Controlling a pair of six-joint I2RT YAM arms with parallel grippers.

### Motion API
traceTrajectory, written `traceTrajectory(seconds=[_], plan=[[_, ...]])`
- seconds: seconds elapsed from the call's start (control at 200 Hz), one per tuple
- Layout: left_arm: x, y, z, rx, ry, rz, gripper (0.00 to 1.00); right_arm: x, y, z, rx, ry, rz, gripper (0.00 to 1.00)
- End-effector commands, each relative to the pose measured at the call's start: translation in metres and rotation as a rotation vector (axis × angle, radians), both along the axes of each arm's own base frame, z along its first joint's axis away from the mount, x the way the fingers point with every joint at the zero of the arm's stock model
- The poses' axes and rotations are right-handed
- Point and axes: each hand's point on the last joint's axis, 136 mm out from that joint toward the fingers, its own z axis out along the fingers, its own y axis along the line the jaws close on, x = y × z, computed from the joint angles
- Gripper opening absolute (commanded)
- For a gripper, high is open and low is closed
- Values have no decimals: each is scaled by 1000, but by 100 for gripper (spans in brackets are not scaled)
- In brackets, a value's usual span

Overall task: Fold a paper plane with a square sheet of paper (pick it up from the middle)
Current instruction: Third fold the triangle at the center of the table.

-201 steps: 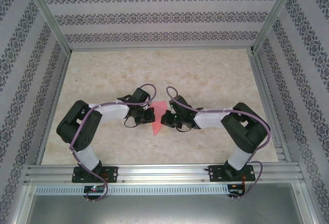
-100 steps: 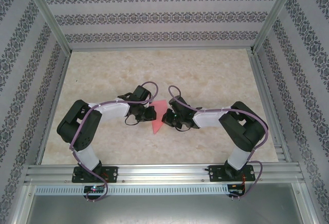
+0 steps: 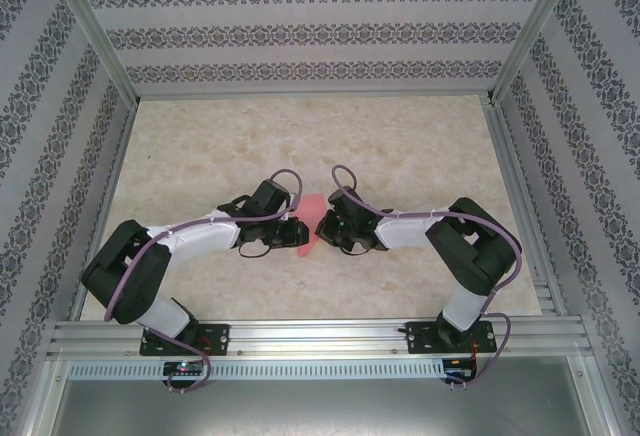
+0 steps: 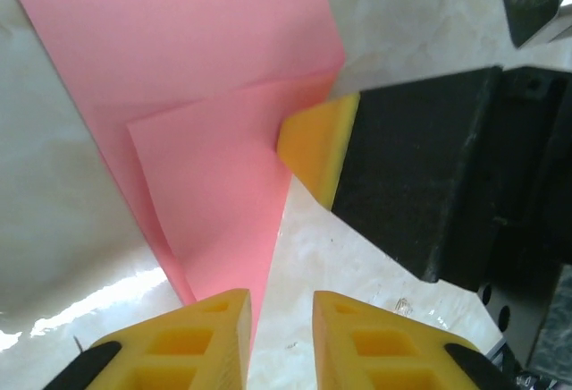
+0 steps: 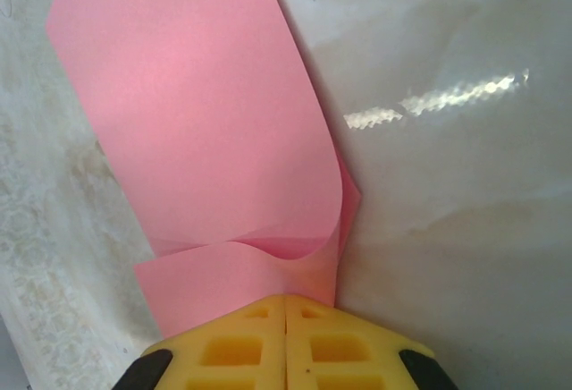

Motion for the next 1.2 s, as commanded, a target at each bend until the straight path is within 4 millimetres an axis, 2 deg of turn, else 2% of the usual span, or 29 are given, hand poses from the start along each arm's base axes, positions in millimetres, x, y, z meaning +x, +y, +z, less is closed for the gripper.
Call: traceTrajectory(seconds=[0.0, 0.175, 0.505, 0.614, 0.779, 0.889, 1.114, 1.194], plan=[[-6, -14, -3, -31, 13, -13, 21, -1, -4, -5, -29, -3, -17, 7], [-9, -15, -22, 12, 54, -13, 13, -2, -4, -5, -29, -2, -14, 7], [-14, 3, -44, 114, 89, 22, 9, -3, -4, -8, -32, 4, -1, 8], [-16, 7, -47, 131, 97, 28, 8, 0, 0, -1, -17, -23, 38, 9], [-21, 10, -49, 130, 108, 30, 8, 11, 12, 28, 22, -125, 148, 10], [-22, 10, -49, 127, 111, 30, 8, 9, 15, 39, 37, -159, 200, 10], [-21, 9, -45, 114, 106, 34, 8, -2, 6, 31, 31, -157, 216, 9], [-21, 8, -44, 110, 106, 34, 8, -5, 9, 31, 47, -158, 242, 9]])
